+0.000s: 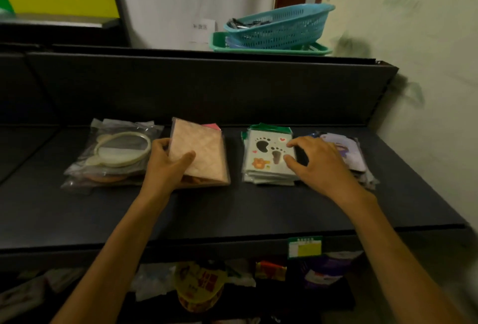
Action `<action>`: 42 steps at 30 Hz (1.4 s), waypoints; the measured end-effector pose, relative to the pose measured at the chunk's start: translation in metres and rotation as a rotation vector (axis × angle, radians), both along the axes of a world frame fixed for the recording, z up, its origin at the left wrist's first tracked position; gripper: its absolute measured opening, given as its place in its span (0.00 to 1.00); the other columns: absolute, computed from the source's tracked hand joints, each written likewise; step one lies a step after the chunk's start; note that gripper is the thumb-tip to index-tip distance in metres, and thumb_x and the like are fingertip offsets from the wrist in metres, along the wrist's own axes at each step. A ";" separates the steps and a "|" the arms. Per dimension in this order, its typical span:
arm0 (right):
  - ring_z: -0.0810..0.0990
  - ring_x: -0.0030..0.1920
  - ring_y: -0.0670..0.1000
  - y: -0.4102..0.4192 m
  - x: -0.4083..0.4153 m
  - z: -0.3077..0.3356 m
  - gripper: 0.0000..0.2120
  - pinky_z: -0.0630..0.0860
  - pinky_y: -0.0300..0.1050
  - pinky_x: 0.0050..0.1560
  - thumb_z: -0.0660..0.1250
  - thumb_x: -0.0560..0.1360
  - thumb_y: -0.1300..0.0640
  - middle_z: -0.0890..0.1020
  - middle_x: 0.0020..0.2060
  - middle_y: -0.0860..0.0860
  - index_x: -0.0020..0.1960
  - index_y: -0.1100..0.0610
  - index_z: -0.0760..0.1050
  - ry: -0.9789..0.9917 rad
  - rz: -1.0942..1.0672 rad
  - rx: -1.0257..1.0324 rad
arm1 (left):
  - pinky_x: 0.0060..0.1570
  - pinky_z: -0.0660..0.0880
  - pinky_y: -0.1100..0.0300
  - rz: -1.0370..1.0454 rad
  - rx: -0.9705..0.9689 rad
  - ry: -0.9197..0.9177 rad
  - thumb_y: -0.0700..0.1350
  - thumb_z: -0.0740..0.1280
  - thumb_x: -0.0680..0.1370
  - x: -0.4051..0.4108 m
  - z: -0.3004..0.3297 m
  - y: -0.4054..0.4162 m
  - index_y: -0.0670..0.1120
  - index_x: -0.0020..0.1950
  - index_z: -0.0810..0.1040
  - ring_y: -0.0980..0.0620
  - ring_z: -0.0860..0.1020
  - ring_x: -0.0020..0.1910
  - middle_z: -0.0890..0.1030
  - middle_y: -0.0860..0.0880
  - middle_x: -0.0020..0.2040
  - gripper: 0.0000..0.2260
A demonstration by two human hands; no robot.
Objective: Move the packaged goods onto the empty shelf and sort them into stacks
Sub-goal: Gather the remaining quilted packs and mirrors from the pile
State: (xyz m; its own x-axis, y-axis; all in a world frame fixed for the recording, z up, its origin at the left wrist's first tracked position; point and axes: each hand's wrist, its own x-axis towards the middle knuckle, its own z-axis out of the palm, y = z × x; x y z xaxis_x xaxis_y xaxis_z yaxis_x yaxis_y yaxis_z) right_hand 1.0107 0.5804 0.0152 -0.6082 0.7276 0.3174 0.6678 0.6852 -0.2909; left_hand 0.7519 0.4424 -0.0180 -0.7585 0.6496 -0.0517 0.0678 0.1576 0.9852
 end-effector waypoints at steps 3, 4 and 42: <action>0.74 0.59 0.53 0.002 -0.013 -0.003 0.15 0.63 0.48 0.60 0.64 0.77 0.47 0.77 0.60 0.50 0.61 0.52 0.74 0.003 0.043 0.010 | 0.54 0.77 0.46 0.016 -0.103 0.092 0.46 0.72 0.73 -0.004 -0.001 0.000 0.49 0.64 0.66 0.47 0.77 0.57 0.75 0.46 0.63 0.24; 0.73 0.59 0.52 0.002 -0.016 -0.003 0.15 0.63 0.47 0.60 0.64 0.76 0.47 0.77 0.60 0.50 0.61 0.52 0.74 0.006 0.054 0.009 | 0.55 0.76 0.48 0.016 -0.150 0.180 0.47 0.72 0.73 -0.003 0.000 0.001 0.47 0.65 0.67 0.47 0.77 0.57 0.76 0.45 0.62 0.24; 0.73 0.62 0.51 -0.228 -0.263 -0.013 0.16 0.64 0.46 0.61 0.61 0.78 0.45 0.77 0.60 0.49 0.63 0.51 0.73 -0.049 0.315 0.007 | 0.65 0.65 0.47 -0.189 -0.687 1.035 0.59 0.61 0.77 -0.173 0.027 -0.276 0.52 0.75 0.59 0.47 0.60 0.71 0.65 0.51 0.72 0.29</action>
